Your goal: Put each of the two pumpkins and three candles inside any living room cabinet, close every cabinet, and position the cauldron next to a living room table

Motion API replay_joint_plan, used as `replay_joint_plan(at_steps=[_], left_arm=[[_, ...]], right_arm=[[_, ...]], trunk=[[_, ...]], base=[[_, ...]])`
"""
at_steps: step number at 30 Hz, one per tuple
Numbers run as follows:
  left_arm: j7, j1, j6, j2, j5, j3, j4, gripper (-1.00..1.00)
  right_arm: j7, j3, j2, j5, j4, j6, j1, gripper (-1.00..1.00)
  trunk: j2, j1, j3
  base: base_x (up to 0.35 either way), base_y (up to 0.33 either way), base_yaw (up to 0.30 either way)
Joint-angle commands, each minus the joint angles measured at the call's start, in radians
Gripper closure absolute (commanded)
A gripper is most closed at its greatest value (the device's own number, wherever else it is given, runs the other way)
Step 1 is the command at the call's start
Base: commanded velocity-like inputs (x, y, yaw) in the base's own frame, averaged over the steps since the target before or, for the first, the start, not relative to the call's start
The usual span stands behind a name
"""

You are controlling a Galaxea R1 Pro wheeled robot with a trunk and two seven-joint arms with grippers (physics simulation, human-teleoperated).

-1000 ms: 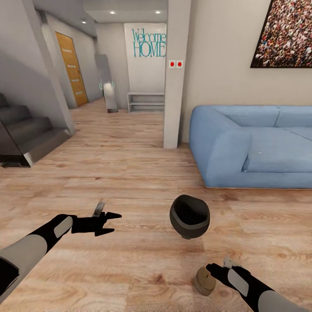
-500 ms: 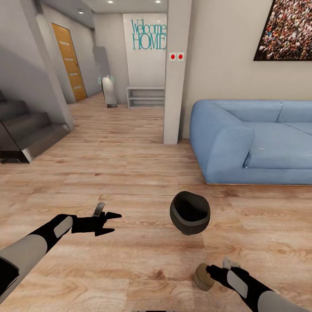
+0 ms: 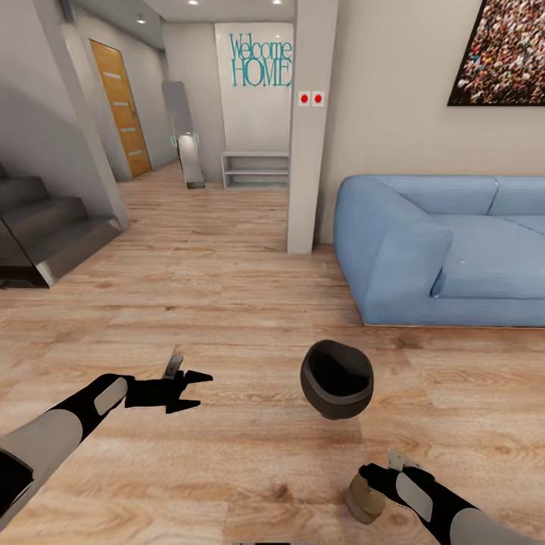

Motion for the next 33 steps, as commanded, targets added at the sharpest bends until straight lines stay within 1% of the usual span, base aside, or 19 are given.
replay_joint_plan(at_steps=[1,10,24,26,28,29,31,32,33], left_arm=[[-0.003,-0.001,0.004,0.001,0.002,-0.004,0.0,-1.0],[-0.003,-0.001,0.004,-0.001,0.003,-0.009,-0.009,-1.0],[-0.009,-0.001,0.005,0.001,0.005,-0.01,-0.007,-1.0],[-0.051,-0.001,0.005,0.007,0.004,-0.011,-0.006,-1.0],[-0.128,-0.001,0.005,0.024,0.001,-0.017,-0.006,-1.0],[-0.149,-0.001,0.005,0.029,0.0,-0.021,-0.006,-1.0],[-0.233,0.0,0.005,0.048,-0.005,-0.048,-0.006,-1.0],[-0.291,0.002,0.005,0.059,-0.007,-0.074,-0.006,-1.0],[-0.326,0.003,0.005,0.062,-0.008,-0.09,-0.006,-1.0]], right_arm=[[-0.008,0.007,-0.001,-0.008,-0.004,0.004,0.0,-1.0],[-0.008,0.008,-0.001,-0.008,-0.004,0.004,0.0,-1.0],[-0.007,0.007,-0.002,-0.008,-0.005,0.002,0.0,-1.0],[-0.007,0.007,-0.003,-0.008,-0.005,0.002,0.0,-1.0],[-0.007,0.007,-0.003,-0.008,-0.005,0.002,0.0,-1.0],[-0.007,0.007,-0.003,-0.008,-0.005,0.002,0.0,-1.0],[-0.007,0.007,-0.003,-0.008,-0.005,0.002,0.0,-1.0],[-0.007,0.006,-0.003,-0.008,-0.006,0.002,0.0,-1.0],[-0.007,0.006,-0.003,-0.008,-0.006,0.002,0.0,-1.0]], trunk=[[0.0,0.0,-0.001],[0.0,0.0,-0.001],[0.0,0.0,-0.001],[0.0,0.0,-0.001],[0.0,0.0,-0.001],[0.0,0.0,-0.001],[0.0,0.0,-0.001],[-0.001,0.001,-0.005],[-0.001,0.001,-0.009]], base=[[0.274,0.046,0.0],[0.151,-0.046,0.0],[0.011,-0.007,0.0],[0.0,0.0,0.0],[0.0,0.0,0.0],[0.0,0.0,0.0],[0.0,0.0,0.0],[0.0,0.0,0.0],[0.0,0.0,0.0]])
